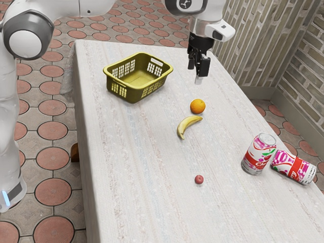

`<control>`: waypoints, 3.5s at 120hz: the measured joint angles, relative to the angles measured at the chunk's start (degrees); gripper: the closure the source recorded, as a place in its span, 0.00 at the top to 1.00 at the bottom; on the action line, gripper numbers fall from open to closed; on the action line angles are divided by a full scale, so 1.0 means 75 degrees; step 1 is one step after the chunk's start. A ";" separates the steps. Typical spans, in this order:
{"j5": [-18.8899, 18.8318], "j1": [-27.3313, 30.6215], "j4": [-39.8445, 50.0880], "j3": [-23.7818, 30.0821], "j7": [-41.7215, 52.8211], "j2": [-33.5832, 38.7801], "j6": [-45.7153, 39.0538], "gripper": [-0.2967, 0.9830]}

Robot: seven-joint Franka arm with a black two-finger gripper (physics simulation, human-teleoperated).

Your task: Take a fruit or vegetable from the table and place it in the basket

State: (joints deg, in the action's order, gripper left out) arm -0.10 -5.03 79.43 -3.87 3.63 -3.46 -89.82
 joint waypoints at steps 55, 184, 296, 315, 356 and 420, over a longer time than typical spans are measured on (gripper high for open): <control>0.0272 0.0039 -0.0828 -0.0535 -0.2031 -0.0555 0.0132 0.77; 0.0981 0.1678 -0.2261 -0.0589 -0.8339 -0.3789 -0.1257 0.77; 0.0973 0.1578 -0.2657 -0.0555 -0.9113 -0.4760 -0.1614 0.77; 0.0965 0.1673 -0.2669 -0.0573 -0.9136 -0.4799 -0.1629 0.77; 0.0963 0.1696 -0.2796 -0.0560 -0.9165 -0.5097 -0.1784 0.77; 0.0937 0.1638 -0.1840 -0.0581 -0.9119 -0.3481 -0.1539 0.49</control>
State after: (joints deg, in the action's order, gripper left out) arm 6.93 7.25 65.63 -8.22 -64.76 -29.57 -101.36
